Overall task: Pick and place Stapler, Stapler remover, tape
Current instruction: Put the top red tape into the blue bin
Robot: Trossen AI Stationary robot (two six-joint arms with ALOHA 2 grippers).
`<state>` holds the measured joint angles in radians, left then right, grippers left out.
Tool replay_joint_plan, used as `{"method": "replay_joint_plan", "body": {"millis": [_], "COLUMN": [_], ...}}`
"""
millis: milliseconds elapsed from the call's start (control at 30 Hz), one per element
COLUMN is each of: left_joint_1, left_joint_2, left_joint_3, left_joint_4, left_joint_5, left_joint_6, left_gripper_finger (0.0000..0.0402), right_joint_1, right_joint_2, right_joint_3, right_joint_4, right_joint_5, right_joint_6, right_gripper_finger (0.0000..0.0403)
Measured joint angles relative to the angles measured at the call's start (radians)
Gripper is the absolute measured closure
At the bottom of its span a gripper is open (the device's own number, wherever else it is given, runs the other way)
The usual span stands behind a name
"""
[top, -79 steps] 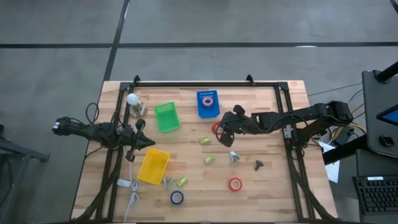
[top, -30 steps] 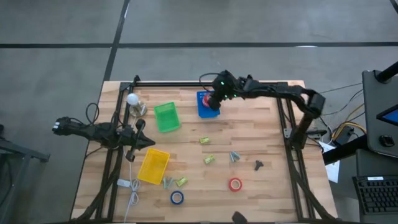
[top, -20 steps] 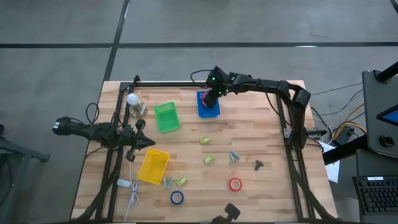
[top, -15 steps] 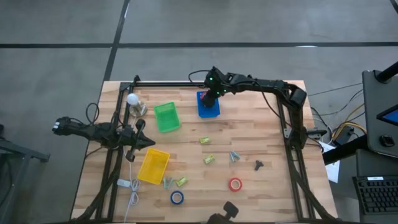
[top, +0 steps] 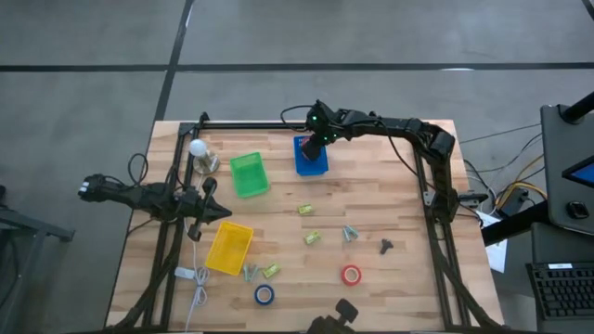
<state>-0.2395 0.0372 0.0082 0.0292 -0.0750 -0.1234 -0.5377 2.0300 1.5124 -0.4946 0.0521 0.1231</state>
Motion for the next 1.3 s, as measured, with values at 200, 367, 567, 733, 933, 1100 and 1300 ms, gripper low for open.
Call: {"method": "replay_joint_plan", "body": {"millis": [200, 367, 567, 733, 933, 1100, 1300], "left_joint_1": [0.0, 0.0, 0.0, 0.0, 0.0, 0.0, 0.0], "left_joint_2": [0.0, 0.0, 0.0, 0.0, 0.0, 0.0, 0.0], "left_joint_3": [0.0, 0.0, 0.0, 0.0, 0.0, 0.0, 0.0], "left_joint_4": [0.0, 0.0, 0.0, 0.0, 0.0, 0.0, 0.0], "left_joint_5": [0.0, 0.0, 0.0, 0.0, 0.001, 0.002, 0.002], "left_joint_6": [0.0, 0.0, 0.0, 0.0, 0.0, 0.0, 0.0], "left_gripper_finger": [0.0387, 0.0387, 0.0387, 0.0387, 0.0387, 0.0387, 0.0387], "right_joint_1": [0.0, 0.001, 0.001, 0.008, 0.043, 0.04, 0.029], "right_joint_2": [0.0, 0.0, -0.035, -0.12, -0.196, -0.178, -0.084], "right_joint_3": [0.0, 0.0, 0.002, 0.0, -0.009, -0.011, -0.015], "right_joint_4": [0.002, 0.011, 0.007, 0.003, 0.004, 0.012, 0.012], "right_joint_5": [0.0, 0.003, 0.004, 0.003, 0.001, 0.002, 0.001], "right_joint_6": [0.0, -0.003, -0.027, -0.031, -0.055, -0.061, -0.105], "right_gripper_finger": [0.0309, 0.0269, 0.0225, 0.0206, 0.0204, 0.0217, 0.0236]}}
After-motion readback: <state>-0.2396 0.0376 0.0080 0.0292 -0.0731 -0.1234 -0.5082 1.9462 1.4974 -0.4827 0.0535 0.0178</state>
